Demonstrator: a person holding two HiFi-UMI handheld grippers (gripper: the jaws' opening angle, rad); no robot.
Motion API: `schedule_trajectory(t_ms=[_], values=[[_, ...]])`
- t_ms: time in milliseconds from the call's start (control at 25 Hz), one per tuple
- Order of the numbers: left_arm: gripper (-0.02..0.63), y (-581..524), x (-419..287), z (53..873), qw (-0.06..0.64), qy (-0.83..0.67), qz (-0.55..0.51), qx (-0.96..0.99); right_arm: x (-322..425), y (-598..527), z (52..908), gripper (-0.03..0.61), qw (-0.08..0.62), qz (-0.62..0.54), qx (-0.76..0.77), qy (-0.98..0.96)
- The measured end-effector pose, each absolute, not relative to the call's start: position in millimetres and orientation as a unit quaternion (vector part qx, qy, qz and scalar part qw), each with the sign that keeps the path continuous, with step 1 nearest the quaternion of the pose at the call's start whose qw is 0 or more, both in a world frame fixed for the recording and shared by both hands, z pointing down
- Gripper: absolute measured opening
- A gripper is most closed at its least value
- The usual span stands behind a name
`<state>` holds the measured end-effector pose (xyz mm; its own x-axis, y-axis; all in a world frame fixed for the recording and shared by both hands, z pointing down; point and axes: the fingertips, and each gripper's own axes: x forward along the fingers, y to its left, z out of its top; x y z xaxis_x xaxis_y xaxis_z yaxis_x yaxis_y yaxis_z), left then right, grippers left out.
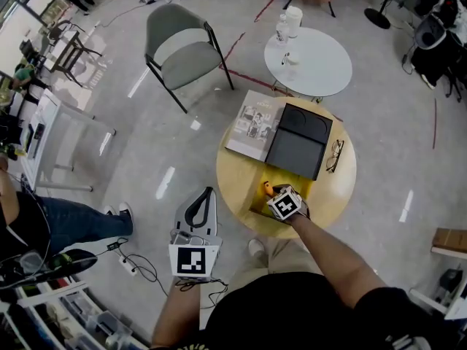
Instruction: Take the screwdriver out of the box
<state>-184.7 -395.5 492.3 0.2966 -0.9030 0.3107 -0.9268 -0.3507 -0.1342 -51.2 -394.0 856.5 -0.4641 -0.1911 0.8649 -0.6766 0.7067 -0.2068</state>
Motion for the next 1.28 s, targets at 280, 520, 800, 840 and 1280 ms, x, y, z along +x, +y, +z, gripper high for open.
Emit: schedule_trajectory(t_ms=[280,520,800,840,1280], values=[[0.014,-388.0,-187.2,484.2,0.029,-0.568,0.164,0.806,-42.4,-392.8,841.1,0.123,0.458,0.257,0.261,-0.810],[0.014,-376.0,-200.3,480.3,0.030,-0.577,0.161,0.800,-25.0,-392.6,822.3,0.122,0.413,0.266,0.295,-0.820],[0.014,-365.9,-200.6,457.7,0.008,-0.575,0.143,0.806,-22.2,-387.8,747.9,0.123,0.319,0.236,0.303,-0.866],[0.014,-364.7,-201.2,455.2,0.007,-0.575,0.143,0.806,-20.9,-385.5,737.8,0.123,0.310,0.228,0.304,-0.872],[0.014,-357.0,-193.7,436.0,-0.001,-0.570,0.122,0.813,11.2,-366.0,659.1,0.123,0.229,0.200,0.343,-0.889]])
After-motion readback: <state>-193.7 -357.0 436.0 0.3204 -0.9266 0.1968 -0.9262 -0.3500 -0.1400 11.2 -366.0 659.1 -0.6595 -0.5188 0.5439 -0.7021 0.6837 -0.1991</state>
